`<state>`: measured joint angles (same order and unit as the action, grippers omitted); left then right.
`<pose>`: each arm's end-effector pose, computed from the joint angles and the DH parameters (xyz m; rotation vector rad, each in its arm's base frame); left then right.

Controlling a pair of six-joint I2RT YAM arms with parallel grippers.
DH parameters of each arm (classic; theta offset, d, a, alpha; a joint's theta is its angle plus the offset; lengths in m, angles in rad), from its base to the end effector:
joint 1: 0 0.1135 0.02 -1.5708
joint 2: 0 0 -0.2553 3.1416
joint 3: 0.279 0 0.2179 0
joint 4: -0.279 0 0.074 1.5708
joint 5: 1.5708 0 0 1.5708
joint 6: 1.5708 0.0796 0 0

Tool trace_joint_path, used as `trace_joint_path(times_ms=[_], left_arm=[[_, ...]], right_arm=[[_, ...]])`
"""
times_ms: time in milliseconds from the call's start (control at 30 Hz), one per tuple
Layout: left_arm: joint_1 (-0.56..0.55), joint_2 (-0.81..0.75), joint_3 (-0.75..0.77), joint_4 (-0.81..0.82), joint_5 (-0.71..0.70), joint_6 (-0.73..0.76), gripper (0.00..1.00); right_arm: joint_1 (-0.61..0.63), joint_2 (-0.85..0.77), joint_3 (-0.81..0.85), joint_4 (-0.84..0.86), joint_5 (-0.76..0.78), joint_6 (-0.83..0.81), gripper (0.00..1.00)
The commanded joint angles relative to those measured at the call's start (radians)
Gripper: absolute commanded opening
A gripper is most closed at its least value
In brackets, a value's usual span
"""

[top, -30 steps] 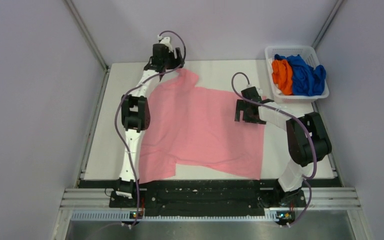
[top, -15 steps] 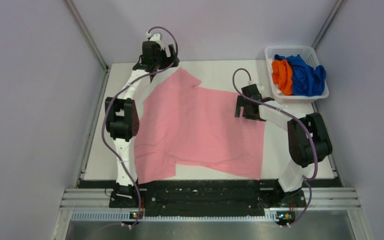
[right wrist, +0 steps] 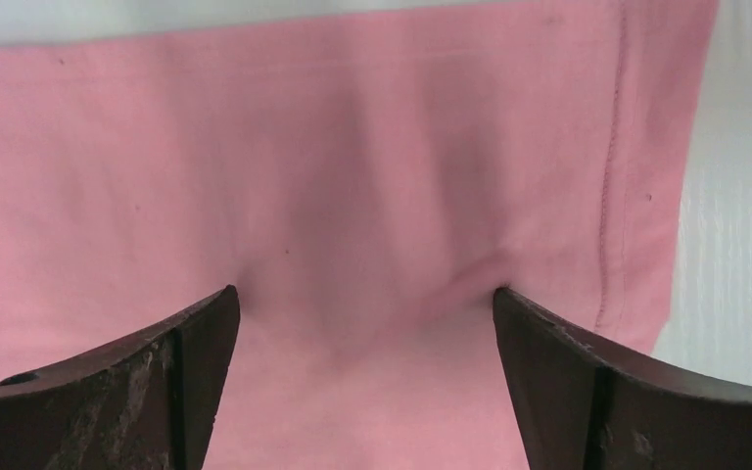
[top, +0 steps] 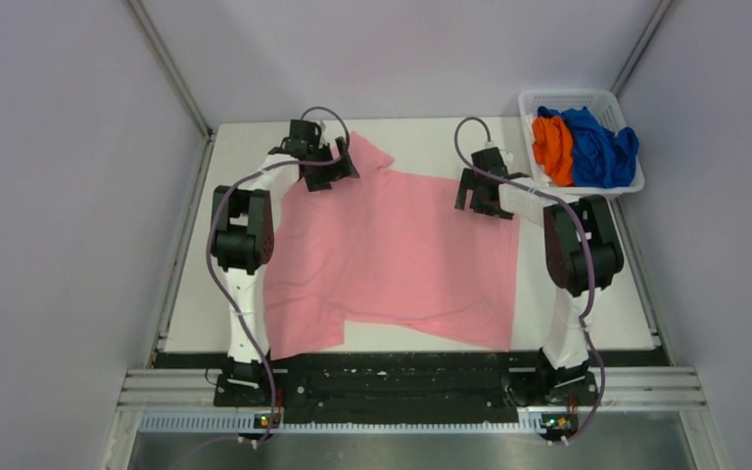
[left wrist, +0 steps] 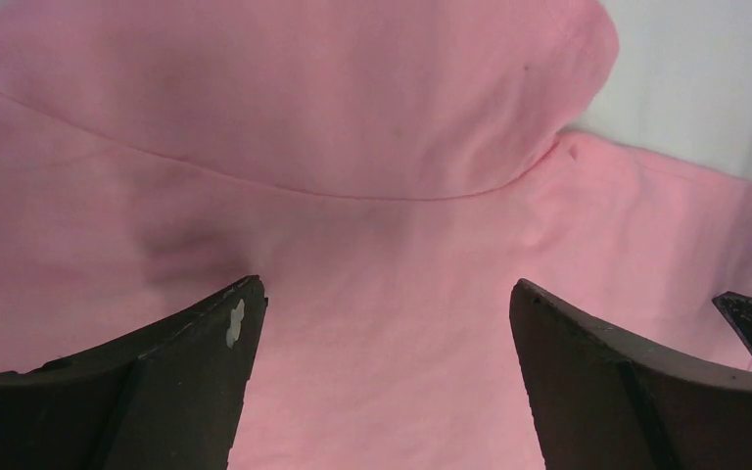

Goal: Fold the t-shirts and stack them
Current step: Flatten out the tshirt

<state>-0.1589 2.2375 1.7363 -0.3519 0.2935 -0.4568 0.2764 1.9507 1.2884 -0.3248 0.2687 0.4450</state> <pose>0.4794 -0.1001 0.1530 -0.2312 2.4645 -0.6291 0.3904 0.0888 0.1433 0.3122 2.4868 -0.0512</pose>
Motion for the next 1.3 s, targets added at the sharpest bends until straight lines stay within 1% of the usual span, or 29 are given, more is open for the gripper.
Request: trace_joint_path(times_ms=[0, 100, 200, 267, 433, 533, 633, 700, 800, 867, 933, 967, 1000, 1033, 1067, 1100, 1167, 1267], left_arm=[[0.034, 0.040, 0.075, -0.073, -0.051, -0.057, 0.99], [0.060, 0.093, 0.116, -0.098, -0.041, -0.106, 0.99], [0.092, 0.166, 0.168, -0.096, 0.042, -0.192, 0.99], [0.105, 0.214, 0.218, -0.099, 0.050, -0.250, 0.99], [0.120, 0.363, 0.471, -0.173, 0.035, -0.320, 0.99], [0.138, 0.411, 0.556, -0.122, 0.039, -0.377, 0.99], [0.153, 0.426, 0.586, -0.006, 0.067, -0.431, 0.99], [0.166, 0.423, 0.614, 0.054, 0.095, -0.440, 0.99], [0.178, 0.376, 0.637, 0.127, 0.137, -0.422, 0.99], [0.174, 0.315, 0.632, 0.120, 0.129, -0.378, 0.99], [0.168, 0.230, 0.594, 0.079, 0.103, -0.312, 0.99], [0.164, 0.171, 0.551, 0.061, 0.093, -0.283, 0.99], [0.163, 0.108, 0.466, 0.049, 0.084, -0.259, 0.99], [0.163, 0.044, 0.419, 0.039, 0.077, -0.233, 0.99], [0.164, -0.030, 0.307, 0.032, 0.062, -0.211, 0.99], [0.134, -0.094, 0.221, 0.010, 0.040, -0.192, 0.99], [0.114, -0.235, 0.067, -0.045, -0.028, -0.154, 0.99], [0.072, -0.426, -0.185, -0.121, -0.180, -0.137, 0.99]], right_arm=[[-0.033, 0.082, 0.085, 0.009, -0.063, 0.008, 0.99], [-0.053, 0.140, 0.136, 0.000, -0.106, 0.008, 0.99], [-0.063, 0.197, 0.195, 0.000, -0.123, -0.015, 0.99], [-0.072, 0.250, 0.264, -0.020, -0.130, -0.027, 0.99], [-0.091, 0.360, 0.445, -0.056, -0.134, -0.050, 0.99], [-0.108, 0.414, 0.540, -0.072, -0.139, -0.075, 0.99], [-0.121, 0.463, 0.647, -0.095, -0.162, -0.102, 0.99], [-0.123, 0.482, 0.710, -0.109, -0.182, -0.135, 0.99], [-0.120, 0.454, 0.748, -0.112, -0.201, -0.157, 0.99], [-0.117, 0.400, 0.736, -0.106, -0.204, -0.169, 0.99], [-0.111, 0.322, 0.676, -0.095, -0.191, -0.178, 0.99], [-0.105, 0.273, 0.629, -0.082, -0.192, -0.185, 0.99], [-0.098, 0.225, 0.573, -0.066, -0.189, -0.191, 0.99], [-0.089, 0.170, 0.514, -0.051, -0.177, -0.192, 0.99], [-0.079, 0.121, 0.444, -0.038, -0.165, -0.187, 0.99], [-0.069, 0.064, 0.379, -0.027, -0.147, -0.174, 0.99], [-0.045, -0.047, 0.232, 0.002, -0.111, -0.134, 0.99], [-0.025, -0.209, 0.019, 0.015, -0.068, -0.021, 0.99]])
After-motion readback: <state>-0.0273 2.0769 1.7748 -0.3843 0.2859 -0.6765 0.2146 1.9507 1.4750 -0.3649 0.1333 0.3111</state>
